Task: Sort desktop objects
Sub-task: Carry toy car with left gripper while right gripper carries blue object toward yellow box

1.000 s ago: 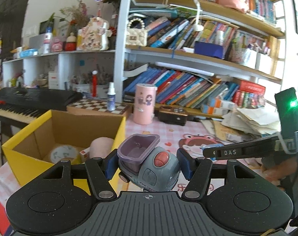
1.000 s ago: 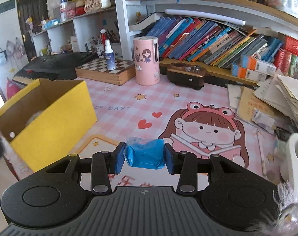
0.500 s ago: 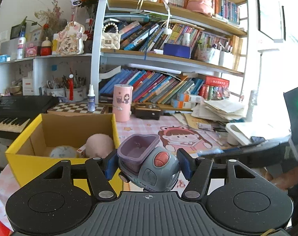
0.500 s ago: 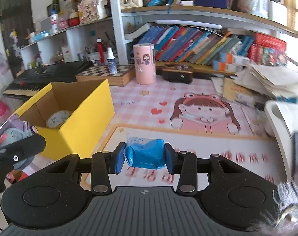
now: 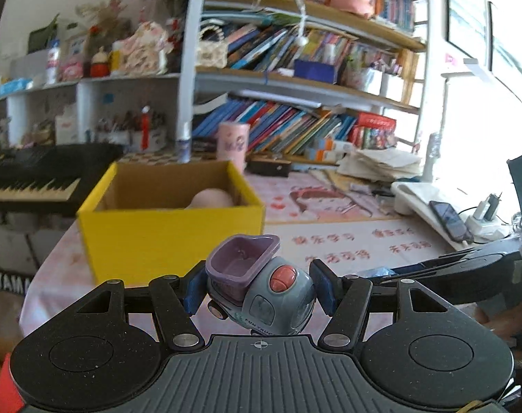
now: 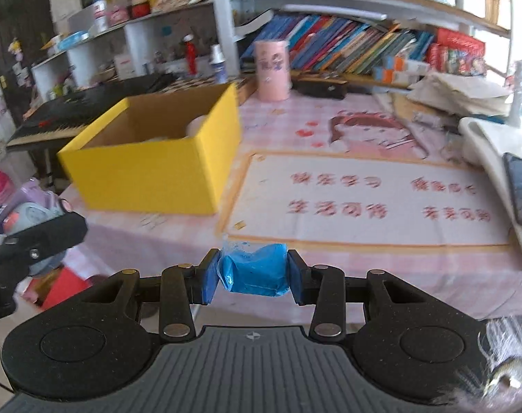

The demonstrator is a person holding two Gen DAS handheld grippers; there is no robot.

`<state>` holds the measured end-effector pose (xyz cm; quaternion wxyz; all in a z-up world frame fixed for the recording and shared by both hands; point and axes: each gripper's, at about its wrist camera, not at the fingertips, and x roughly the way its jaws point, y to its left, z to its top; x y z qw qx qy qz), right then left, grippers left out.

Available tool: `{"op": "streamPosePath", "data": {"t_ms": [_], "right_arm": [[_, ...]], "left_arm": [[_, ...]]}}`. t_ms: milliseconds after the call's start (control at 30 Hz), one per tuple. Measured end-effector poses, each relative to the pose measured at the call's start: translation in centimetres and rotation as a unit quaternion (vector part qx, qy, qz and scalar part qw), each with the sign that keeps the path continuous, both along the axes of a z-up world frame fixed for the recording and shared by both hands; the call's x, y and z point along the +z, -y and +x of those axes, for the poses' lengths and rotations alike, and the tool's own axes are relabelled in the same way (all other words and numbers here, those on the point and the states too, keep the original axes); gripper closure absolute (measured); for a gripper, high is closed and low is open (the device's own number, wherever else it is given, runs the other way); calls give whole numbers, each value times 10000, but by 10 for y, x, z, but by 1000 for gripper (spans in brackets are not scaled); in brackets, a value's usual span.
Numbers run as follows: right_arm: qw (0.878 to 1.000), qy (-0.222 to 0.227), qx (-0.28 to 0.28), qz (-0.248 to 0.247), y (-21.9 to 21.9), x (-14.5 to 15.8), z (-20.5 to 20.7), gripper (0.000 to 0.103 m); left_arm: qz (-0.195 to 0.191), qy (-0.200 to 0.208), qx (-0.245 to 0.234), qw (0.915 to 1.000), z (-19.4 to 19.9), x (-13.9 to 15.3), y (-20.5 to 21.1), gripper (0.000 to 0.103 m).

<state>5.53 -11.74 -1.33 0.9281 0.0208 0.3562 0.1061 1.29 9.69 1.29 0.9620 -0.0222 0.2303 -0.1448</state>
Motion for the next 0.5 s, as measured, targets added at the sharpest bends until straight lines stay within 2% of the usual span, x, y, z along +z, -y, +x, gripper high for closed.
{"op": "streamPosePath", "data": {"t_ms": [300,500], "right_arm": [[9968,-167,764,-144,-44,-2,-25,65],[9940,-214,1060,-163,-60,-3,-31,65]], "left_arm": [[-69,-389,451,9982,-15,-14,-27,41],[26,-486,487,9976,-20,-16,-32,41]]}}
